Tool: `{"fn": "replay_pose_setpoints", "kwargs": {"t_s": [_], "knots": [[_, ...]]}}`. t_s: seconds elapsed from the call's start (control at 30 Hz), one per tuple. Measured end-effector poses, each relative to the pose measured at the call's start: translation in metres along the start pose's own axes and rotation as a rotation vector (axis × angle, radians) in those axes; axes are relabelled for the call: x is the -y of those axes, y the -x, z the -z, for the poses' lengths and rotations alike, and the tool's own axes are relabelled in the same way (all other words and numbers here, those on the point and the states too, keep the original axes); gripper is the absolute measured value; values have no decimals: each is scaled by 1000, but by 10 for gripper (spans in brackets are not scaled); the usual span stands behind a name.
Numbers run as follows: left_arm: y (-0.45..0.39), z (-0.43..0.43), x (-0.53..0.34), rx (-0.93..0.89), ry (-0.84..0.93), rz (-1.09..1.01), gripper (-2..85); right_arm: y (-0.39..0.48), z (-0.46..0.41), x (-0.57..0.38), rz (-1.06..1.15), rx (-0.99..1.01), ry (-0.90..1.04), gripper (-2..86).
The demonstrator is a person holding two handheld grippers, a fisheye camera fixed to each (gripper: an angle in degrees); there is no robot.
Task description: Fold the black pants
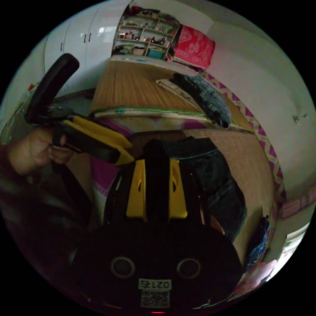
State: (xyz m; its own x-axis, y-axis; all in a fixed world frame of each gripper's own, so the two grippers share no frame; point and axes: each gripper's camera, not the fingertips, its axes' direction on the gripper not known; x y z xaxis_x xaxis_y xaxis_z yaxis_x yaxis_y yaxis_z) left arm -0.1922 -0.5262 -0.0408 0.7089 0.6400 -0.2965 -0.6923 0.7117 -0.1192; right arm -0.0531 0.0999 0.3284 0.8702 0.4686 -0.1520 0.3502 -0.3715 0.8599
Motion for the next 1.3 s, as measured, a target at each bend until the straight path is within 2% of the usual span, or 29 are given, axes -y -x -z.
{"fn": "replay_pose_setpoints", "kwargs": {"t_s": [0.17,0.27,0.4,0.53,0.67,0.73,0.77,0.83,1.07,1.17,1.3], "knots": [[-13,-17,5,21,15,-43,78,-98,103,-39,-255,108,-201,12],[-29,-39,18,43,31,-83,93,-186,196,-105,-472,148,-380,5],[-45,-75,44,135,61,-108,121,-289,320,-237,-751,73,-561,3],[-41,-120,61,115,197,-63,111,-360,408,-397,-1071,8,-670,0],[-43,-148,60,74,232,-57,82,-398,408,-520,-1310,52,-589,-2],[-47,-158,63,43,220,-36,58,-410,378,-582,-1478,206,-534,-4],[-50,-161,65,44,222,-41,56,-412,370,-594,-1508,259,-524,-4],[-66,-169,76,59,202,-94,50,-410,372,-625,-1558,385,-708,-5],[-131,-192,133,51,91,-288,50,-423,443,-624,-1469,403,-798,-5],[-145,-212,140,-20,64,-331,50,-410,472,-634,-1460,352,-901,-4],[-118,-274,115,-135,319,-196,53,-391,487,-665,-1525,251,-912,0]]}}
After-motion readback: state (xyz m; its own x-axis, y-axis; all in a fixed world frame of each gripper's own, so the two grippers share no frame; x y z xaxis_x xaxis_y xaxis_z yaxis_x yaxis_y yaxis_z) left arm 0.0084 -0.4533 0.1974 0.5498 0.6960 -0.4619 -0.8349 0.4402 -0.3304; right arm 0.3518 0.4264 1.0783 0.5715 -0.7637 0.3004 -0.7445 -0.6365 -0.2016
